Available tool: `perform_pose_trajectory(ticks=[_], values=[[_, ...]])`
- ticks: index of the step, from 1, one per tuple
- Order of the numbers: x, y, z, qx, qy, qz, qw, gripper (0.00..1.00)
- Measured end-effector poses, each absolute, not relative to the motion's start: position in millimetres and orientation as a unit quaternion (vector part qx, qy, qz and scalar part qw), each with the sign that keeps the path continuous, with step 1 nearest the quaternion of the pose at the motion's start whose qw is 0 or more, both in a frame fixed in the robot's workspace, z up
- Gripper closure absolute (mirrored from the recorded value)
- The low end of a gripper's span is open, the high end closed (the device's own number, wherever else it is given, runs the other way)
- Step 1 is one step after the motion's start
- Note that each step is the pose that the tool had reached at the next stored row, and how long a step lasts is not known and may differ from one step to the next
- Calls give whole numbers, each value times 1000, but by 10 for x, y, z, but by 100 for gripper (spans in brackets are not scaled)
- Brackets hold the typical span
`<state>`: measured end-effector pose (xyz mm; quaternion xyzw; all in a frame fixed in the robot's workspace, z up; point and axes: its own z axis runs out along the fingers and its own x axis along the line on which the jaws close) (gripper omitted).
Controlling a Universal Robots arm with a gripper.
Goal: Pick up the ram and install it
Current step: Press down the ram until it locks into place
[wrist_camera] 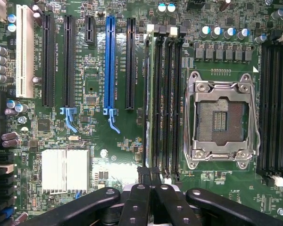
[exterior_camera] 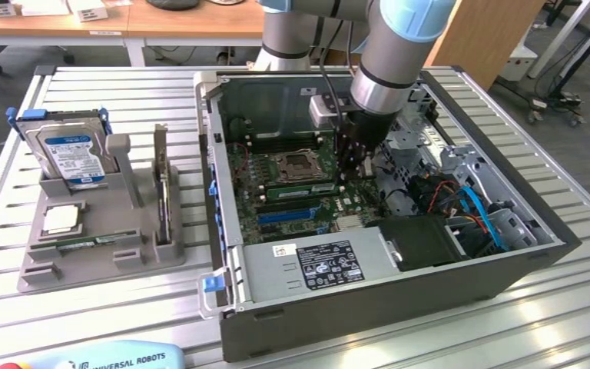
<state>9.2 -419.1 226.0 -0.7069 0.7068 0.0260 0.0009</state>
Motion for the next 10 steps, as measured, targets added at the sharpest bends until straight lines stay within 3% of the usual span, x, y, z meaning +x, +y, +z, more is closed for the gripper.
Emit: perform_pose_trajectory(ticks=[10], values=[[92,-4191,2246,-707,707,26,1,90]])
